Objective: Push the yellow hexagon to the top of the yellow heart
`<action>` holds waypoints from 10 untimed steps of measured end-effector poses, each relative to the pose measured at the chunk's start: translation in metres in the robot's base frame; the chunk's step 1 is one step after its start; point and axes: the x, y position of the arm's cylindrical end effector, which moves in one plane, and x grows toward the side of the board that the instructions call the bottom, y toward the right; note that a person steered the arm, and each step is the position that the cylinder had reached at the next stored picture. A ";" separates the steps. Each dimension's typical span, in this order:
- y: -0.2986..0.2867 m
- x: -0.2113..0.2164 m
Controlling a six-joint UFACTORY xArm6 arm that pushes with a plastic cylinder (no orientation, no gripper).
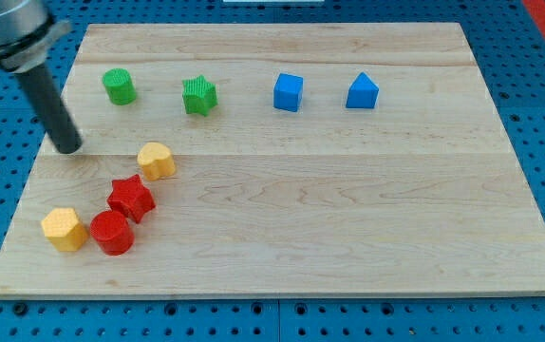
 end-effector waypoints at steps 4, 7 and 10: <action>0.055 0.172; 0.041 0.122; 0.006 0.034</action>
